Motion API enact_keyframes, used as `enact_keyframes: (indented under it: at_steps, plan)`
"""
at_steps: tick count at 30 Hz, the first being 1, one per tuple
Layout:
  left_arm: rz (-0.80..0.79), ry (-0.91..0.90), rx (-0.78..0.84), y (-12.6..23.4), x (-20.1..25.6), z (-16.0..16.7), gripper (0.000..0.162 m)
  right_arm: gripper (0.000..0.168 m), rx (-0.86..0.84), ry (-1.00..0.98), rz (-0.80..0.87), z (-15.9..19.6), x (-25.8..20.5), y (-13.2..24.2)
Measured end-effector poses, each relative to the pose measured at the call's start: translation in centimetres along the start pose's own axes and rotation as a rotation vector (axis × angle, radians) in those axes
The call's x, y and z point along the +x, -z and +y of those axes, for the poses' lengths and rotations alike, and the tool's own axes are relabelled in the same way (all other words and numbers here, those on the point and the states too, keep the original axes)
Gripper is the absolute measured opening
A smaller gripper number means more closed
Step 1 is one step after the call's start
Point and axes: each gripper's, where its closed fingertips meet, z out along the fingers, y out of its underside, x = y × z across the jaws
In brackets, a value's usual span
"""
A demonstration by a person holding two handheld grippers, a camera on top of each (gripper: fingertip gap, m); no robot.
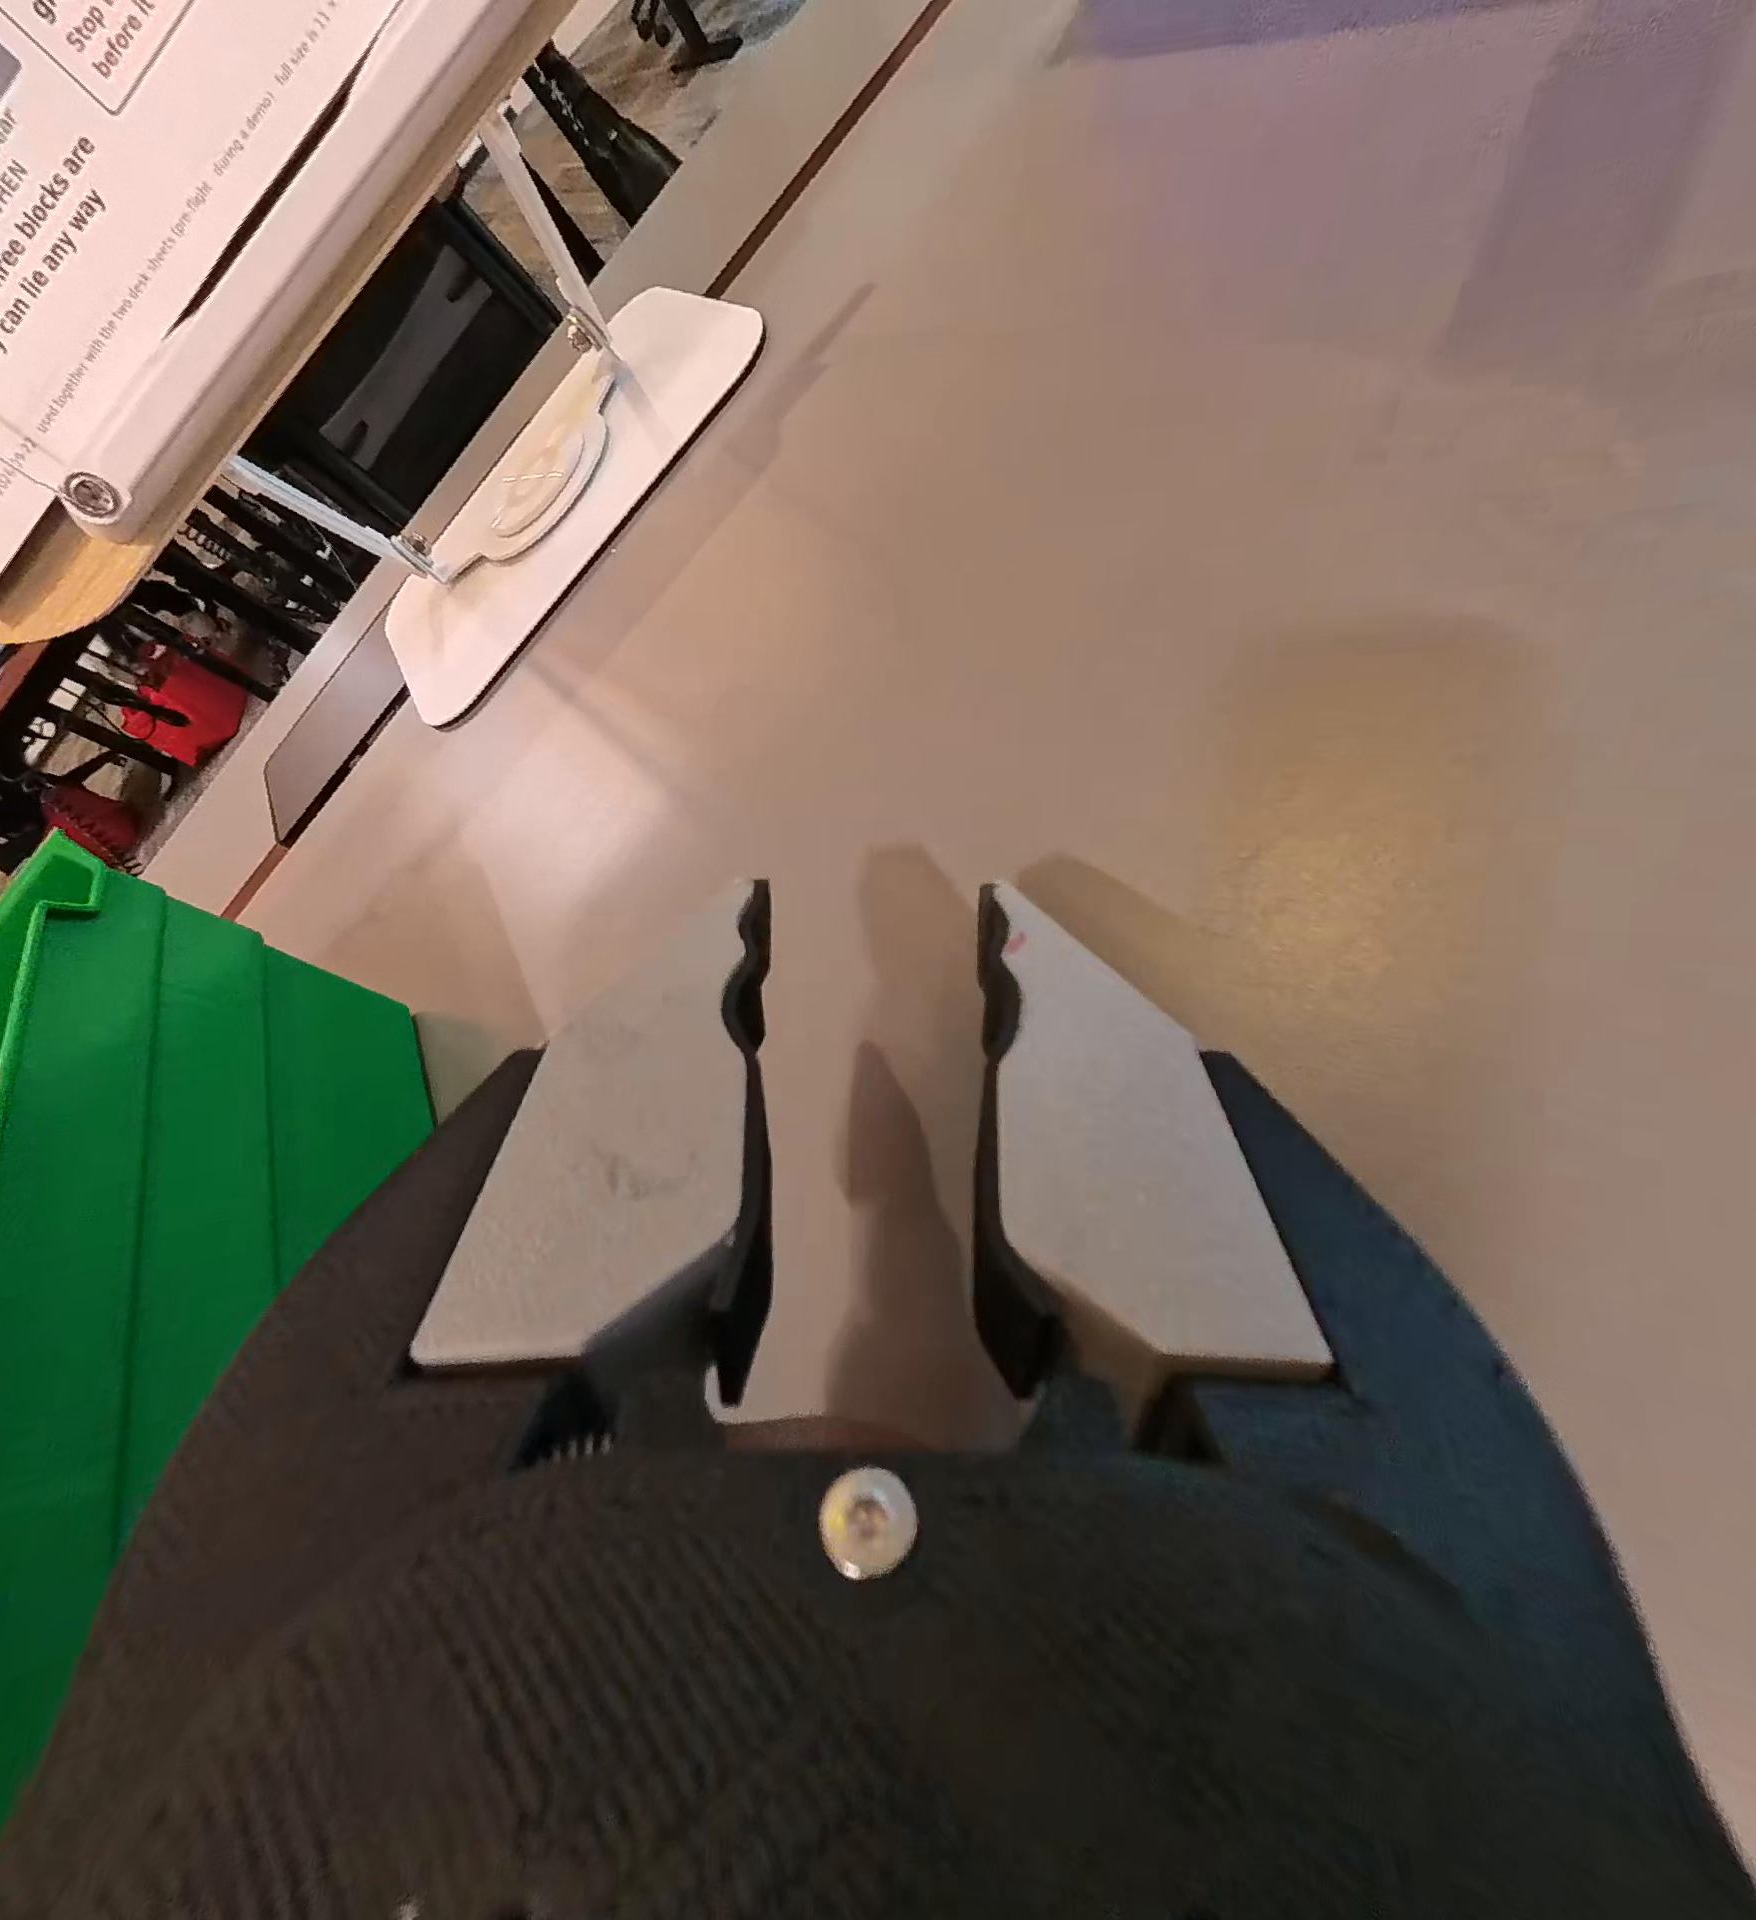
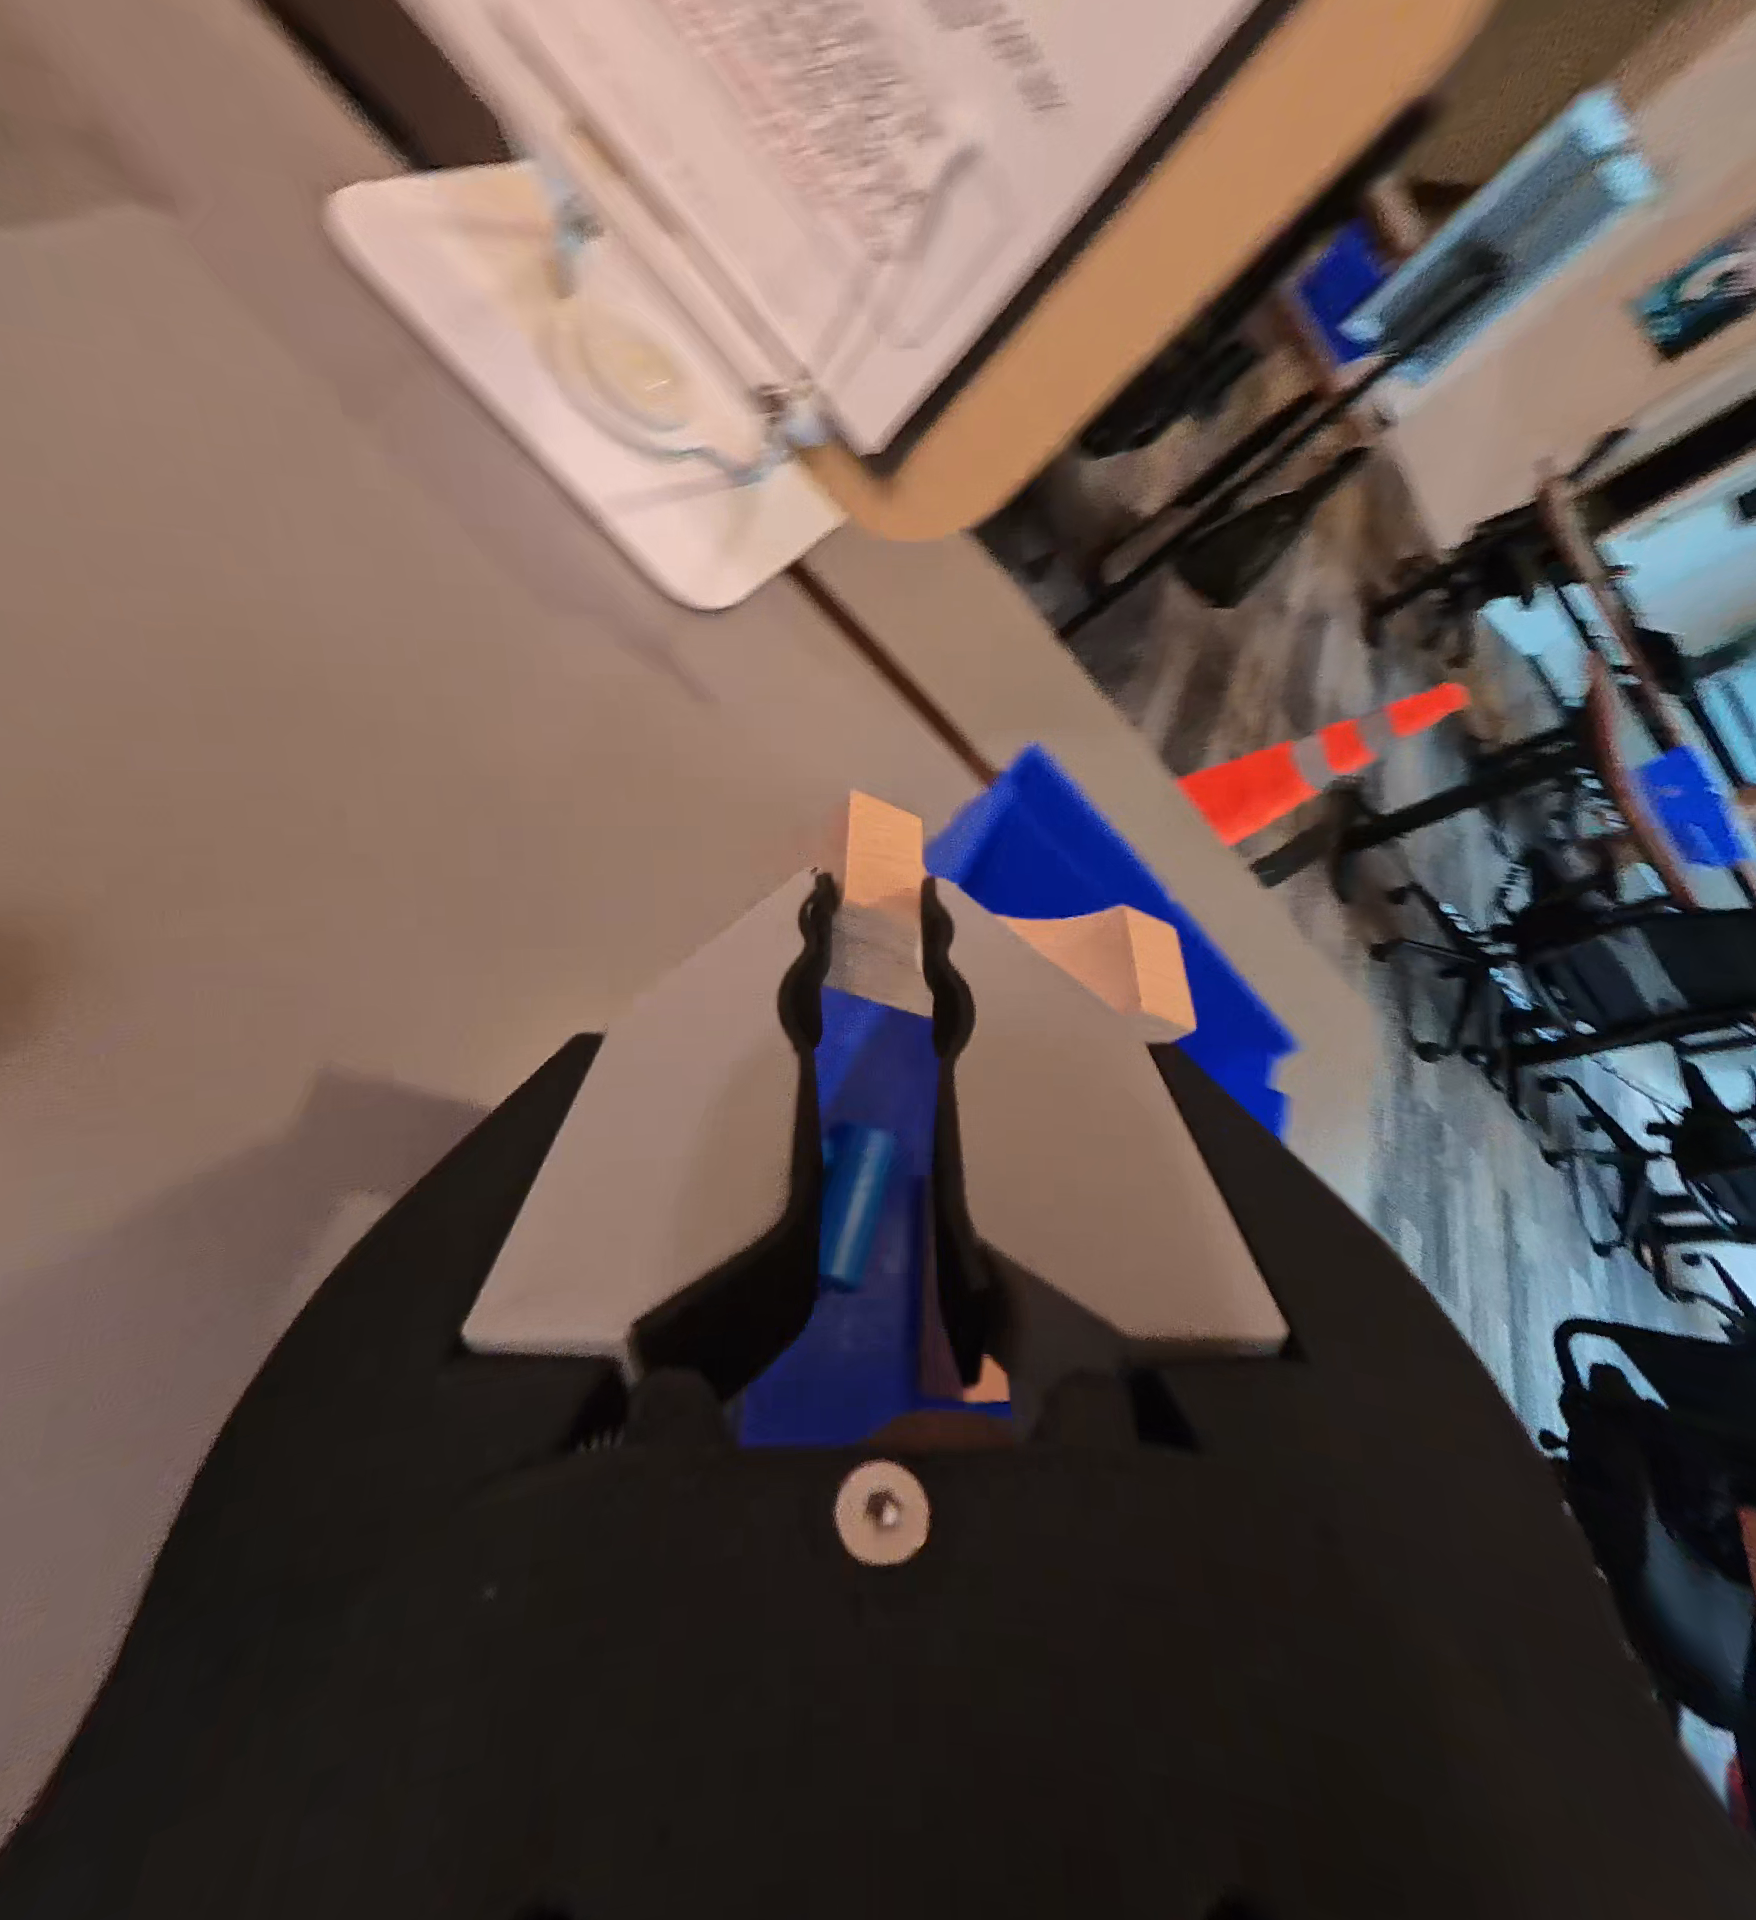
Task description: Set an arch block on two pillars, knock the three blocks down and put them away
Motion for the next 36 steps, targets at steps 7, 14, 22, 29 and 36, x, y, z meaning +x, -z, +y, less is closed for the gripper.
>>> enact_keyframes:
  at_steps: [7,14,22,29,36]
  plan:
    - [-0.021,-0.004,-0.009,-0.1,-0.3,0.2,0.037,0.042,-0.253,-0.25,-0.114,10.0,2.8,-2.3]
    - [-0.025,0.154,0.033,2.3,-0.1,-0.3,0.061,0.045,-0.006,-0.359,-0.212,10.3,0.4,2.3]
    - [-0.039,0.339,0.167,14.6,-1.4,-0.1,0.067,0.066,0.038,-0.446,-0.348,14.0,-5.0,4.0]
    - [-0.216,0.543,0.048,16.4,-8.4,5.9,0.108,0.072,0.046,-0.458,-0.322,13.1,-7.8,0.8]
    - [-0.205,0.415,-0.181,10.3,-10.4,9.3,0.003,0.017,-0.058,-0.427,-0.215,13.9,-7.4,-1.4]
